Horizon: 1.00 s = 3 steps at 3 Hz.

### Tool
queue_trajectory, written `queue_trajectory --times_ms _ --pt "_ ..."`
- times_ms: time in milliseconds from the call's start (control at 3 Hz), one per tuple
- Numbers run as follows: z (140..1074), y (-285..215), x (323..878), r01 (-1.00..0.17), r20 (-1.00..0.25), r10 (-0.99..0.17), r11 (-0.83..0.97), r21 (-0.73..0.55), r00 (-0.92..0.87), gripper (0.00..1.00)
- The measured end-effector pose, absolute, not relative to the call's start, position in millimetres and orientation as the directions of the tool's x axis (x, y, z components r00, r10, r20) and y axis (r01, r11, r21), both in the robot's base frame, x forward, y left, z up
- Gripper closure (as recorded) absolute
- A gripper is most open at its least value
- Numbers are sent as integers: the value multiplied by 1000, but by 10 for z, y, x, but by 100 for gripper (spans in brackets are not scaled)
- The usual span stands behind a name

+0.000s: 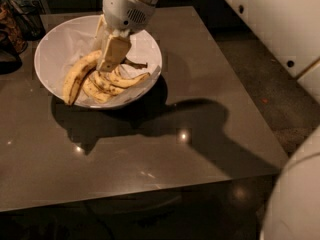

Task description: Pick banana from white bowl

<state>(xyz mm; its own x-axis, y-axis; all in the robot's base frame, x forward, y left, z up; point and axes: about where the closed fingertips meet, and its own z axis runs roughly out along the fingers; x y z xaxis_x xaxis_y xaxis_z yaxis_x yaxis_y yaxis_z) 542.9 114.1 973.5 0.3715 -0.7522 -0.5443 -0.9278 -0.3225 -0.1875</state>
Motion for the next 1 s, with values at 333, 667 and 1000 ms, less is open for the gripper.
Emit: queue_trajectory --times_ms 333,667,1000 --pt "9793 1116 5128 -955 -552 -779 -249 -162 297 100" --pt "9767 1113 5088 -959 -549 -786 -241 -150 284 100" --pt "9799 1061 4905 -962 -576 -772 -238 -132 270 100"
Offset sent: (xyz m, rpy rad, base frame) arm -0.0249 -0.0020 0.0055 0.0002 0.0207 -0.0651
